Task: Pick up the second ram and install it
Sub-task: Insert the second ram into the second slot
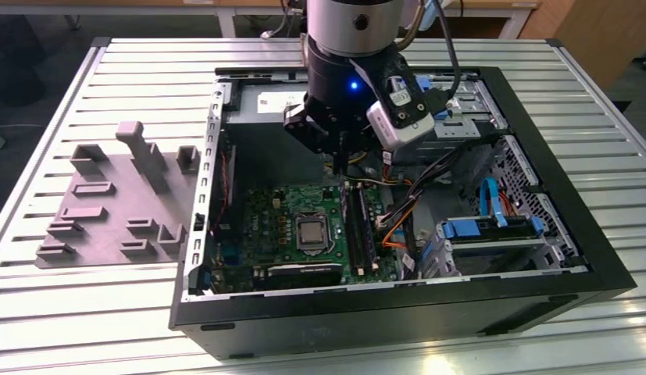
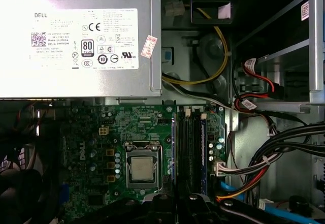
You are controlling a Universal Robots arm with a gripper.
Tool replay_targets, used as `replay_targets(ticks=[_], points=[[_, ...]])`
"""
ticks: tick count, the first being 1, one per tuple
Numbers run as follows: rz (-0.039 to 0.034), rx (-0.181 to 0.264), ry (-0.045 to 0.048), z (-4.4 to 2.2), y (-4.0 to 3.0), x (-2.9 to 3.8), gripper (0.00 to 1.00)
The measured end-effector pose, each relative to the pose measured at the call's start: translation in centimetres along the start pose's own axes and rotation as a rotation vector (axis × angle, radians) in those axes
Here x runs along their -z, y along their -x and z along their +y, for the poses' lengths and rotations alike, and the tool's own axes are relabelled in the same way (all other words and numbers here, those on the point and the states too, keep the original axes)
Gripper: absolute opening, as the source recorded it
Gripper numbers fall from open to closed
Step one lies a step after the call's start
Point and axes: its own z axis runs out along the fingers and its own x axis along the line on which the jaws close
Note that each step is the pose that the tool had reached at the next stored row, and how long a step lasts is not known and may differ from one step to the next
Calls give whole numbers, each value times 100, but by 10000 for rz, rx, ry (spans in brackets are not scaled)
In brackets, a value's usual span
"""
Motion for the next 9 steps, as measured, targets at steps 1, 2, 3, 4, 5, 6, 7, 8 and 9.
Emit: replay_targets(ticks=[1,2,3,4,5,6,7,8,9], points=[[1,2,0,-15,1,-2,14],[6,2,3,-32,2,-6,14],[11,1,4,-52,2,-7,14],[36,1,3,-61,9,-7,14],[66,1,8,-65,16,-11,14],[76,8,11,-65,26,-14,14],[85,22,11,-65,42,-15,14],[88,58,10,-65,50,-17,14],[89,120,13,-65,59,-23,14]])
